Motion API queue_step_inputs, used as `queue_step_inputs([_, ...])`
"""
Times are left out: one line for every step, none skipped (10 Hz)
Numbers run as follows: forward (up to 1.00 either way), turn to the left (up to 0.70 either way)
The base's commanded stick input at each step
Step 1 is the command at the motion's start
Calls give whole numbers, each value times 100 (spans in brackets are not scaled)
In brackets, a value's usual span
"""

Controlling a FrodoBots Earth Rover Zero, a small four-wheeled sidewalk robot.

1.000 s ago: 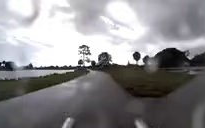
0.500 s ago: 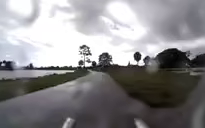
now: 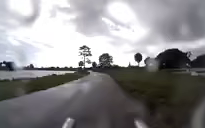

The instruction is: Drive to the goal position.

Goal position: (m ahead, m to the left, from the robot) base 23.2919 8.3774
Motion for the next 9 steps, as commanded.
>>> queue_step_inputs([100,0])
queue_step_inputs([100,0])
queue_step_inputs([100,0])
queue_step_inputs([100,0])
queue_step_inputs([100,0])
queue_step_inputs([100,0])
queue_step_inputs([100,0])
queue_step_inputs([100,0])
queue_step_inputs([100,0])
